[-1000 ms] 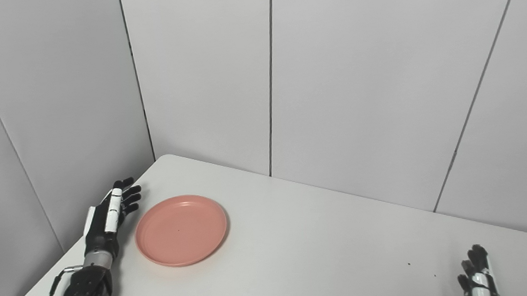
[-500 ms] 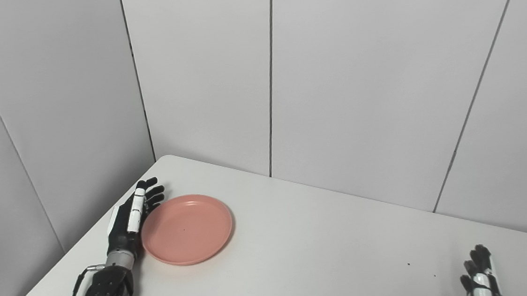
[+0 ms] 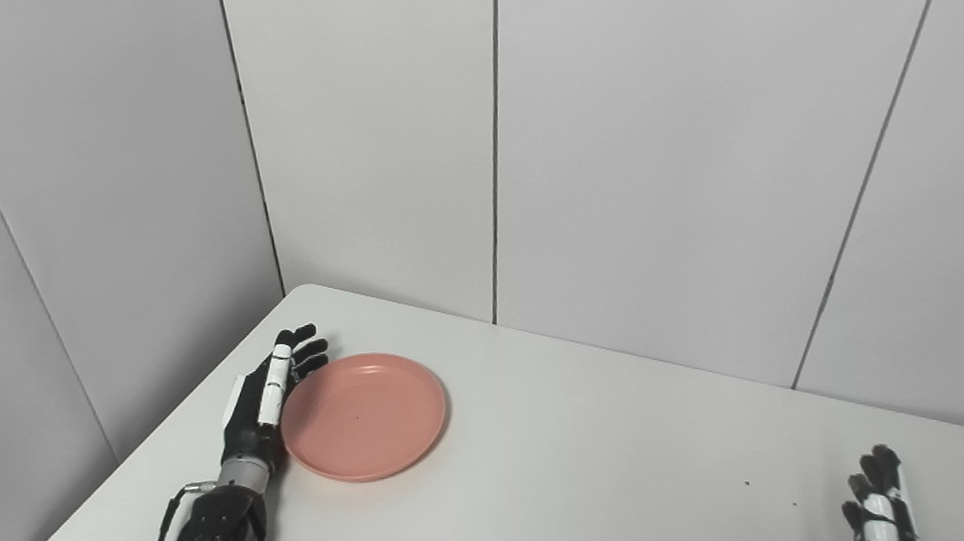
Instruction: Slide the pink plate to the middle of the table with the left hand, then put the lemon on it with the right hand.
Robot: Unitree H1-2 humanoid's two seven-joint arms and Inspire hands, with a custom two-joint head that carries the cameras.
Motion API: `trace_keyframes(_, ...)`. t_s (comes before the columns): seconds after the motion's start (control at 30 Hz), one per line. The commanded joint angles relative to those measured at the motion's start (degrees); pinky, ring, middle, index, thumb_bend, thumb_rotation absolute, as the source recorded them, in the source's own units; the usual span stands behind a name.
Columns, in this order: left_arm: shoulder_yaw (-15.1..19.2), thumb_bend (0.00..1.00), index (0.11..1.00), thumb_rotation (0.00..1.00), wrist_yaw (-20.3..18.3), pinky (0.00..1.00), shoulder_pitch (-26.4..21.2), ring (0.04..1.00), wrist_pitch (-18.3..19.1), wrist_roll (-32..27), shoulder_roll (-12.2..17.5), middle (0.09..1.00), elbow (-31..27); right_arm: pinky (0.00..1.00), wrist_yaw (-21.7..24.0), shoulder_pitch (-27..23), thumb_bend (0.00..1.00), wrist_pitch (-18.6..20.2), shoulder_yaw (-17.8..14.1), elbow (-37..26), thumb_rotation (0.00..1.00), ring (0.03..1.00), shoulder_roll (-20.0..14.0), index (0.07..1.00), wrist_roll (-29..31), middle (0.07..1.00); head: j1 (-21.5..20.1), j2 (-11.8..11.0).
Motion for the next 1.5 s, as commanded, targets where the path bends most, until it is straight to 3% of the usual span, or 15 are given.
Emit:
trace_keyframes(0.0,-1.1,0.55,0.801,1.0,-0.9,0.82,1.1,0.809,-0.4,-0.2,-1.9,0.797,0.2,1.0,-0.1,-1.1,0.21,-0.4,0.0,-1.7,1.0,1.0,0.4,1.0,0.2,1.0,-0.8,0.3)
trace_keyframes(0.2,-2.5,0.55,0.801,1.0,-2.6,0.82,1.3,0.813,1.0,-0.7,-2.9,0.803,-1.4,1.0,-0.3,-1.2,0.19,-2.0,-0.1,0.3,1.0,1.0,0.9,0.99,0.1,0.992,-3.7,1.4)
trace_keyframes(0.53,-5.4,0.53,0.811,1.0,-5.3,0.81,1.2,0.816,2.5,-1.3,-4.7,0.815,-2.7,1.0,0.2,-1.8,0.37,-8.1,-0.2,7.0,1.0,0.958,0.7,0.949,0.3,0.954,-8.5,3.1)
trace_keyframes(0.73,-6.9,0.53,0.824,1.0,-8.0,0.83,1.1,0.836,2.2,-2.0,-4.9,0.832,-2.8,0.95,0.5,-2.7,0.43,-11.4,0.4,10.2,1.0,0.939,0.6,0.936,-0.4,0.945,-14.2,4.6)
trace_keyframes(0.87,-7.1,0.53,0.821,1.0,-8.6,0.83,0.9,0.831,3.1,-2.2,-5.2,0.826,-3.1,0.94,0.2,-3.1,0.48,-11.3,1.0,11.0,1.0,0.933,1.3,0.929,-1.0,0.945,-18.9,6.0)
trace_keyframes(0.97,-7.6,0.53,0.822,1.0,-9.5,0.83,0.7,0.83,3.5,-2.6,-5.7,0.827,-2.8,0.94,-0.3,-3.6,0.51,-11.5,1.2,11.7,1.0,0.931,1.9,0.923,-1.3,0.945,-19.8,6.2)
trace_keyframes(1.47,-9.4,0.57,0.842,1.0,-9.2,0.88,0.9,0.848,5.7,-2.8,-9.1,0.845,-4.9,0.92,-2.0,-5.2,0.49,-13.3,2.8,13.9,1.0,0.918,3.4,0.916,-4.2,0.933,-28.3,8.1)
